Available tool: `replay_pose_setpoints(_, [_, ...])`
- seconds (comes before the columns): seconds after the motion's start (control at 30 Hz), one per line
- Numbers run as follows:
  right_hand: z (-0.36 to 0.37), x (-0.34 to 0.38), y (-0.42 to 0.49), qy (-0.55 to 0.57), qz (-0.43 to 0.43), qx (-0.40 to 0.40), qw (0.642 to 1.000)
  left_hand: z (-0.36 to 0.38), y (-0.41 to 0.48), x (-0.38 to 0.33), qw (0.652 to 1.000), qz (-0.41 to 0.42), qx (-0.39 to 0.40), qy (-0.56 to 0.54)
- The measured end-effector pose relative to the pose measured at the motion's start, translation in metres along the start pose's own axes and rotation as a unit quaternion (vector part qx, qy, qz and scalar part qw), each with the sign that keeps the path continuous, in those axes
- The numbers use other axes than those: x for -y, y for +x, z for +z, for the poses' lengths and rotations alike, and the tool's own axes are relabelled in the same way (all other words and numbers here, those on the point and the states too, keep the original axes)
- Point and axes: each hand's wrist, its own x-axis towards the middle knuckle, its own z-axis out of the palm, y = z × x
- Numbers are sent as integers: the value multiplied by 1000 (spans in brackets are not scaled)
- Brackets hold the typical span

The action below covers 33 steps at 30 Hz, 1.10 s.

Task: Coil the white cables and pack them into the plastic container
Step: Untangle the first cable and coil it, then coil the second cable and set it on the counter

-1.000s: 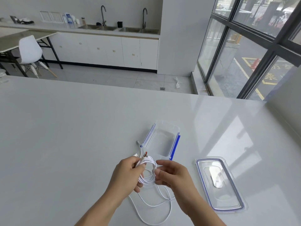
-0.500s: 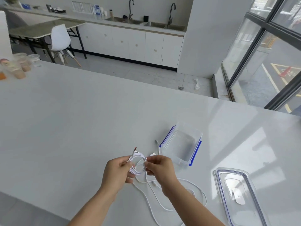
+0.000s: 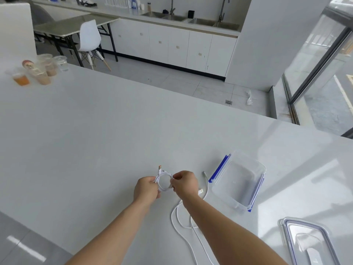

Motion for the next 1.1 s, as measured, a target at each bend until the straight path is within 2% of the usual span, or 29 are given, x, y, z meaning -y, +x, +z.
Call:
replay_pose_setpoints(0.27, [14,-2,35,-32,26,-4,999,11,42,-3,994,-6,8,111])
replay_pose_setpoints(0.5, [21,-6,48,-52,14,-11,998,17,54,-3,976,59,-6,210])
replay_pose_setpoints(0.63, [15,-12,47,-48,16,-9,999,16,50,-2,969,98,-18,224])
replay_pose_setpoints(0.87, [-39,-37,11,82,-13,-17,996,14,30,15,971,112,-32,210])
replay_pose_setpoints(1.0, [-79,-68,-33,44,-39,-30,998,19,0,32,963,137,12,230])
replay_pose_setpoints(1.1, [-100,-96,-62,-35,-62,-45,996,29,-23,48,956,152,30,250])
